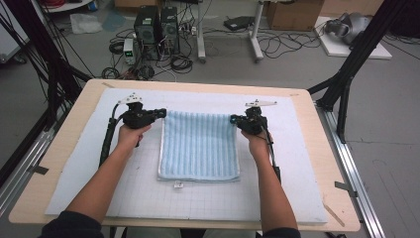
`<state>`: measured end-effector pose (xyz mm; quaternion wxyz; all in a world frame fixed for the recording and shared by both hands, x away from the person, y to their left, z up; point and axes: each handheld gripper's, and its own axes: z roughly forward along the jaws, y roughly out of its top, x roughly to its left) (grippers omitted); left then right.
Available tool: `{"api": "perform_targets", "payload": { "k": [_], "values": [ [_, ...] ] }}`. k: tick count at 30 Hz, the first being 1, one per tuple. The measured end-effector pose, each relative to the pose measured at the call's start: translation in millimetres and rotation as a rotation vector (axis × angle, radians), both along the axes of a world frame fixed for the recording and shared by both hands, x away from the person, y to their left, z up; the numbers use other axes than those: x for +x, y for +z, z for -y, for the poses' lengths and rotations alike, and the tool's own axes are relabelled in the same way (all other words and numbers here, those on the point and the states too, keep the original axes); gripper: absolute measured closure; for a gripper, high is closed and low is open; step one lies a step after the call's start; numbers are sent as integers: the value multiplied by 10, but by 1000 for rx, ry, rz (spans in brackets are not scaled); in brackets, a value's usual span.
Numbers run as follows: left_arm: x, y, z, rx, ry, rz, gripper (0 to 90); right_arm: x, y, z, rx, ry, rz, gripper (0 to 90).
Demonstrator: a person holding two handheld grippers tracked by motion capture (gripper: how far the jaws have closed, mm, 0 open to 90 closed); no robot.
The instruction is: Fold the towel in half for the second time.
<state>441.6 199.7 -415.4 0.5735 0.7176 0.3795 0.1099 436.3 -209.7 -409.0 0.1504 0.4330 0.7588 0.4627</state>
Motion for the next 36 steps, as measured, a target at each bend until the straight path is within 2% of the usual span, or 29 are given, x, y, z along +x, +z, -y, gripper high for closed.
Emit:
{"api": "perform_targets", "payload": {
  "k": [2, 5, 8, 14, 16, 19, 20, 23, 27, 30, 36],
  "values": [
    [-39, 34, -7, 5, -14, -5, 862, -62, 30, -8, -1, 10, 9, 850],
    [-133, 77, -11, 19, -25, 42, 862, -139, 56, -2, 1, 21, 17, 850],
    [-209, 73, -28, 27, -42, 46, 861, -215, 83, 18, 13, 27, 21, 849],
    [-394, 90, -75, 5, -74, 64, 859, -403, 135, 39, 33, 51, 44, 846],
    [-474, 94, -80, 9, -90, 72, 859, -487, 133, 50, 48, 59, 44, 846],
    [-603, 84, -94, -6, -106, 86, 859, -620, 111, 83, 61, 70, 54, 844],
    [-653, 81, -97, -10, -114, 84, 859, -651, 112, 91, 57, 76, 38, 842],
    [-759, 59, -105, -15, -123, 99, 859, -768, 103, 109, 68, 80, 56, 842],
    [-894, -8, -112, -7, -139, 95, 856, -933, 56, 126, 64, 97, 59, 841],
    [-984, -71, -111, 8, -153, 88, 856, -1025, 9, 129, 51, 104, 61, 841],
    [-1146, -159, -132, 22, -180, 79, 856, -1183, -66, 144, 55, 122, 51, 840]
  ]
}}
